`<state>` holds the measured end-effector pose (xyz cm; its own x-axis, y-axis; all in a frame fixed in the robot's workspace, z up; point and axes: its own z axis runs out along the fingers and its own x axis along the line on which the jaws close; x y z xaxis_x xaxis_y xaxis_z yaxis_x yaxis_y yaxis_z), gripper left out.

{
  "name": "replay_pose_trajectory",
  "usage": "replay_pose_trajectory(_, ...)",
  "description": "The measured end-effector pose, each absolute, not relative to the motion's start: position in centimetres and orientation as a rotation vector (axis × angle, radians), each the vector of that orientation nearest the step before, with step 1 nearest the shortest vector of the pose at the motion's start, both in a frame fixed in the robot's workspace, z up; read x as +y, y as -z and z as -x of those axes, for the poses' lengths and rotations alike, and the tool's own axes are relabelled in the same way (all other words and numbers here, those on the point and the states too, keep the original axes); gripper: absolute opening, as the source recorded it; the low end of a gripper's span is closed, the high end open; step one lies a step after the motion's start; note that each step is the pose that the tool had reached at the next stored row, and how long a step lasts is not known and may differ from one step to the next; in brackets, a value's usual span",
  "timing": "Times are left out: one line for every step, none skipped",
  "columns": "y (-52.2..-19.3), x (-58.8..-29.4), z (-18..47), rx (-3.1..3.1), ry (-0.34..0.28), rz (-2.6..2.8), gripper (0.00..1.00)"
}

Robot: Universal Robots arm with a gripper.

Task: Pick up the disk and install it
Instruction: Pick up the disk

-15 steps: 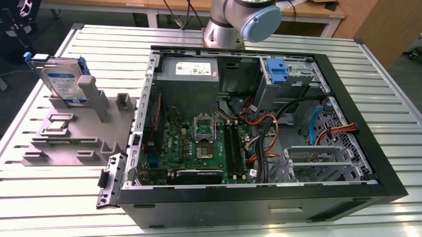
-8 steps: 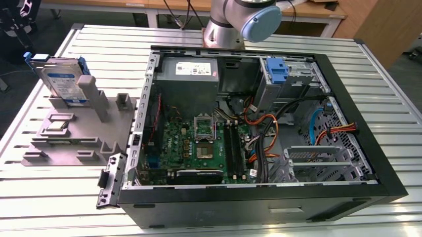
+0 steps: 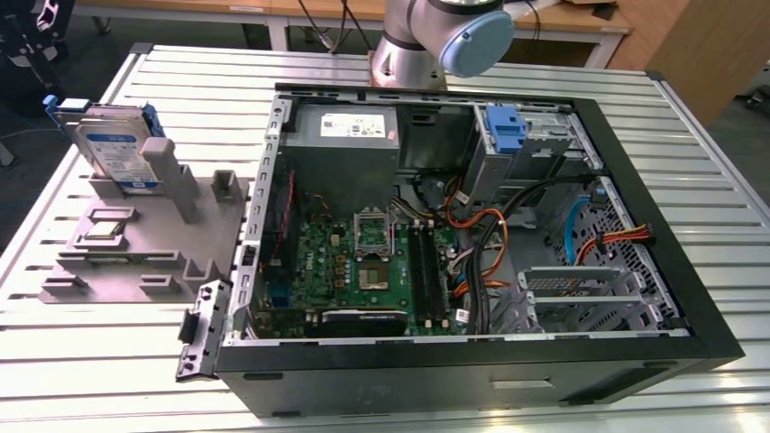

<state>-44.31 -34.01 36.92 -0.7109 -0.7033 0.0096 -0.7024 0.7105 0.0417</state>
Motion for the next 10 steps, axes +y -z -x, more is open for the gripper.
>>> replay_pose_trajectory(-36.92, -34.01, 44.31, -2.882, 0.054, -1.185, 0.10)
replay_pose_trajectory(-36.92, -34.01, 44.31, -2.882, 0.054, -1.185, 0.10)
replay_pose_trajectory(-36.92, -34.01, 44.31, -2.882, 0.054, -1.185, 0.10)
replay_pose_trajectory(-36.92, -34.01, 44.31, -2.882, 0.054, -1.185, 0.10)
replay_pose_trajectory(-36.92, -34.01, 44.31, -2.882, 0.054, -1.186, 0.10)
replay_pose_trajectory(-36.92, -34.01, 44.31, -2.881, 0.054, -1.187, 0.10)
replay_pose_trajectory(-36.92, -34.01, 44.31, -2.880, 0.054, -1.190, 0.10)
replay_pose_trajectory(-36.92, -34.01, 44.31, -2.878, 0.054, -1.195, 0.10)
replay_pose_trajectory(-36.91, -34.01, 44.31, -2.876, 0.054, -1.200, 0.10)
replay_pose_trajectory(-36.92, -34.01, 44.31, -2.873, 0.054, -1.206, 0.10)
